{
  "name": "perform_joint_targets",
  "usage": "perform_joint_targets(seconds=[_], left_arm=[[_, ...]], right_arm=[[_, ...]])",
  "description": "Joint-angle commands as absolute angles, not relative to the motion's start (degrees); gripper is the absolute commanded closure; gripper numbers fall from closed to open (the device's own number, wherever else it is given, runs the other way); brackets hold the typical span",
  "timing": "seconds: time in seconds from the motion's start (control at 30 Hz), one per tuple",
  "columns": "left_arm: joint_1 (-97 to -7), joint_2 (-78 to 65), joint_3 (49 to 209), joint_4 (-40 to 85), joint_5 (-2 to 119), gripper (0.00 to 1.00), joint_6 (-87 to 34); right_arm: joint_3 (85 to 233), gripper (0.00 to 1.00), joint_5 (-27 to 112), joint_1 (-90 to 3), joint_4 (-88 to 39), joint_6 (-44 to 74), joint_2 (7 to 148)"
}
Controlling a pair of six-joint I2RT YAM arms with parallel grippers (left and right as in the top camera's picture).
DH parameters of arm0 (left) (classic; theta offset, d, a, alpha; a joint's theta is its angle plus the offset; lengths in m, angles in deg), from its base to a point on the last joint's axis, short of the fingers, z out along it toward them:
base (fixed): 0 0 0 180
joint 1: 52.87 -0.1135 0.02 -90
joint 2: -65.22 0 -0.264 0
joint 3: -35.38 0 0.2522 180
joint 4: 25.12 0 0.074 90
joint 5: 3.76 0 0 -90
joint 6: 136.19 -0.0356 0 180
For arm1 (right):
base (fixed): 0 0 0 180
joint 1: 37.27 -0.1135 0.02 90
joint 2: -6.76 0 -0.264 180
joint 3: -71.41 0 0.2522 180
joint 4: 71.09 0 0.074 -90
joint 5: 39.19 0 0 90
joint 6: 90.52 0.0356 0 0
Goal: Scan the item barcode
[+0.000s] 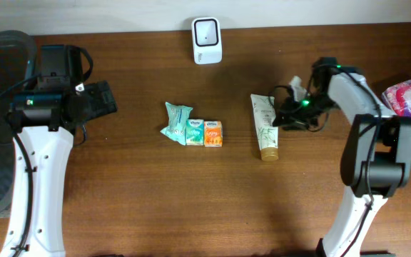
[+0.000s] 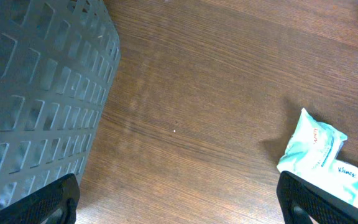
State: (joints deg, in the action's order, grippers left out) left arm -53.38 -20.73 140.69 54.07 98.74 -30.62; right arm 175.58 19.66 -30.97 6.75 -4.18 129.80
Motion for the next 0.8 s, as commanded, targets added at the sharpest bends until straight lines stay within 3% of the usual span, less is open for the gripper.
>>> perform_joint_targets(seconds=[0.0, 0.17, 0.37, 0.6, 0.63, 0.67, 0.7, 0.77], left_arm=[[-53.8, -20.6, 140.9, 54.1, 99.1, 0.01, -31.3], [-53.8, -20.6, 140.9, 54.1, 99.1, 0.01, -31.3], [-53.8, -20.6, 140.9, 54.1, 99.1, 0.01, -31.3], [-53.8, -20.6, 140.9, 54.1, 99.1, 0.01, -31.3], [-53.8, -20.6, 140.9, 54.1, 99.1, 0.01, -31.3], [-53.8, -20.6, 140.9, 54.1, 99.1, 0.01, -31.3], [-53.8, -20.6, 140.9, 54.1, 99.1, 0.01, -31.3], [-53.8, -20.6, 140.9, 54.1, 99.1, 0.01, -31.3]], right_arm=[[182.6, 0.56, 20.0, -27.3, 15.5, -4.8, 129.6], [189.2, 0.52, 30.0, -36.4, 23.1, -6.1, 129.5], [184.8, 0.46, 68.8, -58.7, 13.5, 17.9, 129.8], [168.9, 0.47, 78.0, -61.9, -4.7, 19.4, 129.9], [168.6, 0.61, 78.0, -61.8, -4.6, 19.4, 129.9], [168.6, 0.88, 77.8, -61.8, -4.6, 19.4, 129.9], [168.7, 0.96, 76.8, -61.7, -4.6, 18.9, 129.9], [171.9, 0.96, 68.5, -60.0, -2.0, 18.1, 129.8]])
